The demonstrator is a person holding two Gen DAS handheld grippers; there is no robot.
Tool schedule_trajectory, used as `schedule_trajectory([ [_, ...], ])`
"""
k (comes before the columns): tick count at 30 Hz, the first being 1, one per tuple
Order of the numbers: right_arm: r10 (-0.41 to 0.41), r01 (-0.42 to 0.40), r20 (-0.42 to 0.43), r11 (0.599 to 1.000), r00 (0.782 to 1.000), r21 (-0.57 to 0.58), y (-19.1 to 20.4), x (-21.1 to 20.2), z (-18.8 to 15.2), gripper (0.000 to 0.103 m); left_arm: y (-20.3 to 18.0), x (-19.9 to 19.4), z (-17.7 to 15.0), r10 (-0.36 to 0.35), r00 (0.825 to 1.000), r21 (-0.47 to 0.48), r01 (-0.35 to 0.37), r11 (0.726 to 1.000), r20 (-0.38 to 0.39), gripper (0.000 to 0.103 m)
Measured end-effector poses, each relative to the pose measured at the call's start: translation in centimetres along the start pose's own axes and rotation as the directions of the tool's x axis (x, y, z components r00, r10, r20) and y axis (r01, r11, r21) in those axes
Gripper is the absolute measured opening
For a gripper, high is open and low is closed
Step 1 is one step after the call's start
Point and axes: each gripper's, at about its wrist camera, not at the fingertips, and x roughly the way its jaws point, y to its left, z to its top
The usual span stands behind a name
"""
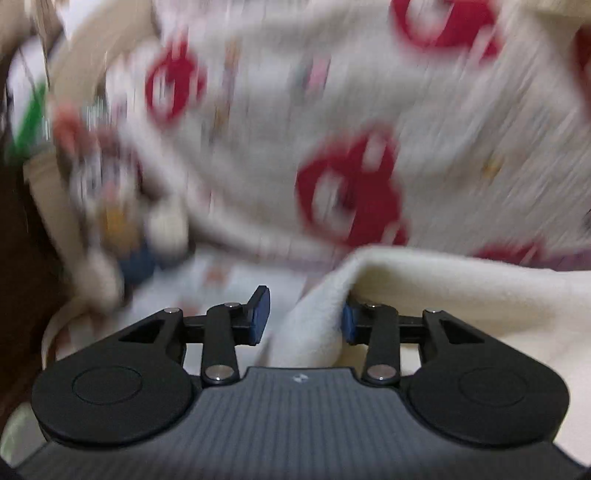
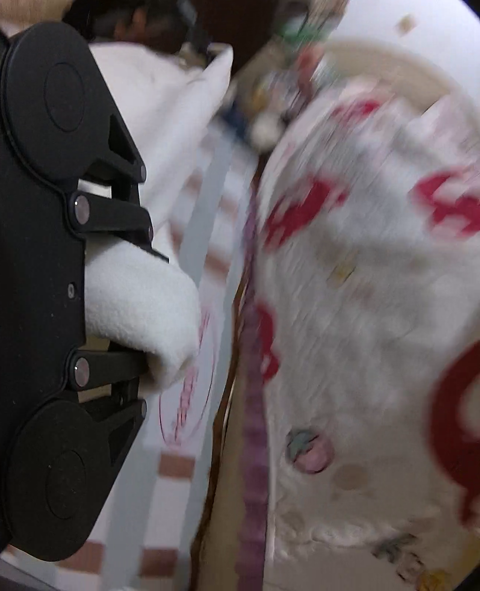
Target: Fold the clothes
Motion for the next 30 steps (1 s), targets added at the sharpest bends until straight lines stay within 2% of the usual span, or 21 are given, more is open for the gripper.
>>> schedule_trajectory([
  [1, -0.043, 0.043, -0.032, 0.999, 0.999, 0.005, -0.7, 2.3, -0.2, 0.032, 0.0, 0.9, -1.4, -0.026, 0.999, -0.018, 0.026, 1.0, -0.035, 0.04],
  [4, -0.061, 0.068, -0.129, 0.996, 0.99, 0.053, -2.5, 6.3, -2.3, 0.035, 0.3, 1.2, -6.3, -0.179, 0.979, -0.066, 0.173, 0.983, -0.096, 0.056],
  [7, -0.02, 0.04, -0.184, 0.994, 0.983, 0.103, -4.2, 8.1, -4.1, 0.04, 0.7, 1.6, -10.2, -0.271, 0.946, -0.104, 0.256, 0.961, -0.177, 0.057],
  [9, 0.04, 0.006, -0.19, 0.972, 0.981, 0.236, -6.2, 8.2, -4.3, 0.044, 1.2, 2.0, -12.0, -0.342, 0.917, -0.164, 0.313, 0.936, -0.205, 0.057],
  [11, 0.084, -0.021, -0.163, 0.935, 0.983, 0.355, -8.2, 7.8, -4.0, 0.046, 0.9, 2.3, -12.6, -0.393, 0.899, -0.188, 0.359, 0.914, -0.192, 0.057],
  [13, 0.155, -0.074, -0.122, 0.861, 0.98, 0.504, -10.5, 7.1, -4.0, 0.051, 0.6, 2.5, -12.9, -0.442, 0.879, -0.208, 0.405, 0.89, -0.178, 0.057],
  [16, 0.241, -0.152, -0.034, 0.709, 0.97, 0.688, -13.3, 5.9, -4.7, 0.065, -0.6, 3.0, -12.4, -0.507, 0.848, -0.218, 0.472, 0.854, -0.152, 0.06],
  [19, 0.288, -0.22, 0.068, 0.539, 0.955, 0.813, -15.7, 4.7, -5.9, 0.066, -1.9, 3.4, -12.5, -0.589, 0.797, -0.266, 0.544, 0.796, -0.131, 0.064],
  [20, 0.267, -0.207, 0.062, 0.562, 0.962, 0.801, -15.6, 4.1, -5.9, 0.066, -2.1, 3.5, -12.8, -0.604, 0.786, -0.292, 0.551, 0.782, -0.133, 0.064],
  [21, 0.233, -0.186, 0.046, 0.625, 0.971, 0.758, -14.9, 3.4, -5.9, 0.066, -2.4, 3.7, -13.1, -0.618, 0.774, -0.319, 0.557, 0.767, -0.134, 0.064],
  [23, 0.18, -0.167, 0.04, 0.782, 0.983, 0.601, -12.3, 2.1, -6.1, 0.066, -2.8, 3.8, -13.8, -0.65, 0.747, -0.367, 0.571, 0.735, -0.139, 0.063],
  [24, 0.143, -0.139, 0.027, 0.874, 0.989, 0.466, -10.4, 1.5, -6.3, 0.065, -2.9, 3.8, -14.3, -0.675, 0.726, -0.382, 0.592, 0.71, -0.13, 0.063],
  [25, 0.076, -0.078, 0.017, 0.957, 0.997, 0.281, -8.0, 1.1, -6.9, 0.064, -2.9, 3.8, -14.7, -0.697, 0.707, -0.398, 0.608, 0.687, -0.123, 0.063],
  [26, 0.039, -0.04, 0.018, 0.994, 0.999, 0.102, -5.5, 0.9, -8.2, 0.063, -2.9, 3.8, -15.1, -0.716, 0.688, -0.413, 0.622, 0.666, -0.118, 0.063],
  [27, 0.023, -0.022, 0.021, 0.998, 1.0, -0.065, -3.0, 0.8, -10.0, 0.063, -2.8, 3.9, -15.4, -0.732, 0.671, -0.427, 0.631, 0.647, -0.117, 0.063],
  [28, 0.008, -0.002, 0.027, 0.973, 1.0, -0.23, -0.6, 0.7, -11.7, 0.062, -2.7, 3.9, -15.7, -0.745, 0.657, -0.438, 0.64, 0.631, -0.113, 0.064],
  [30, 0.021, -0.024, -0.012, 0.907, 1.0, -0.42, 3.0, 1.2, -15.1, 0.06, -2.3, 4.0, -16.1, -0.766, 0.636, -0.453, 0.657, 0.603, -0.097, 0.064],
])
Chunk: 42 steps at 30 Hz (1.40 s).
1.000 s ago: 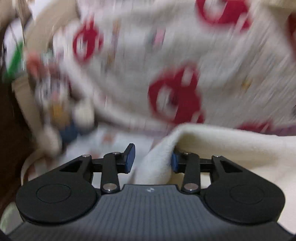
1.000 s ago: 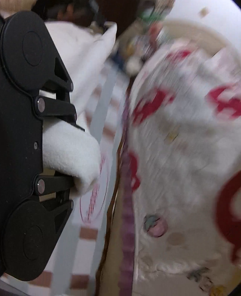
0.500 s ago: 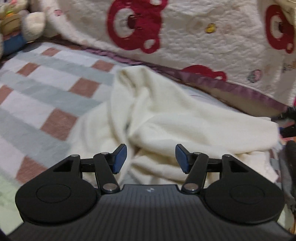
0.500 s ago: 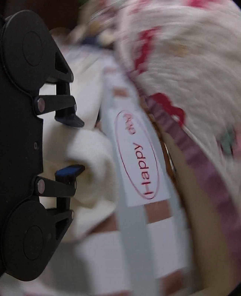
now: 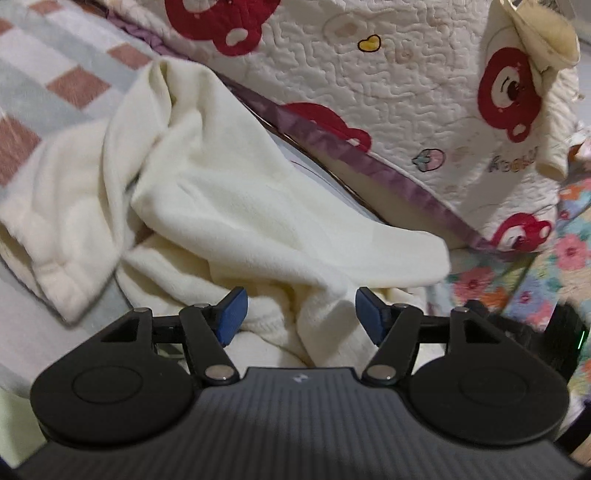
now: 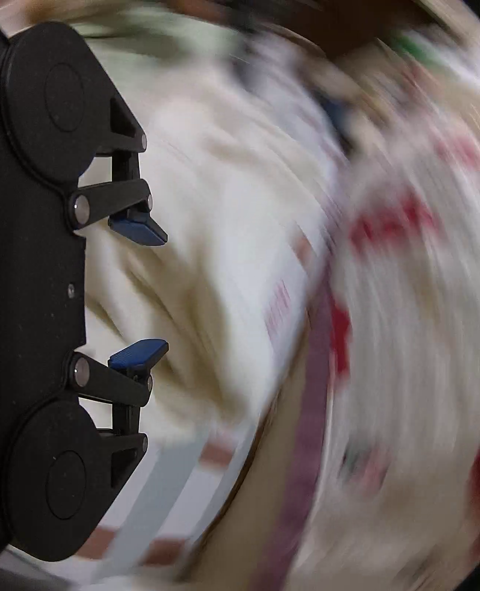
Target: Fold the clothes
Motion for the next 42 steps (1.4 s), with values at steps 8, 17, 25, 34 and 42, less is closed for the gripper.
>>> schedule_trajectory([
  [8, -0.113, 0.108, -0.019, 0.978, 0.993, -0.176, 6.0, 4.6, -2.0, 0.064, 0.2, 0.1, -0.7, -0.057, 0.998, 0.033, 0.058, 0.998, -0.025, 0.087],
  [17, -0.023, 0.02, -0.04, 0.998, 0.999, -0.066, 1.5, 9.3, 6.8, 0.029, -0.4, 7.4, 5.4, 0.086, 0.983, 0.085, -0.073, 0.994, -0.164, 0.012],
  [25, -0.197, 0.182, 0.125, 0.976, 0.972, 0.124, -5.2, 8.8, 16.6, 0.045, -7.4, 7.1, 16.6, 0.132, 0.958, 0.181, -0.181, 0.967, 0.253, 0.044],
  [34, -0.212, 0.139, 0.095, 0.859, 0.973, 0.492, -8.2, 8.3, 6.7, 0.064, -0.7, 3.4, 8.3, 0.28, 0.94, 0.193, -0.317, 0.929, 0.197, 0.084],
  [42, -0.076, 0.028, 0.062, 0.826, 0.995, 0.563, -3.1, 9.1, 1.6, 0.064, 6.0, 0.9, 2.8, 0.231, 0.973, -0.093, -0.228, 0.969, 0.024, 0.083],
])
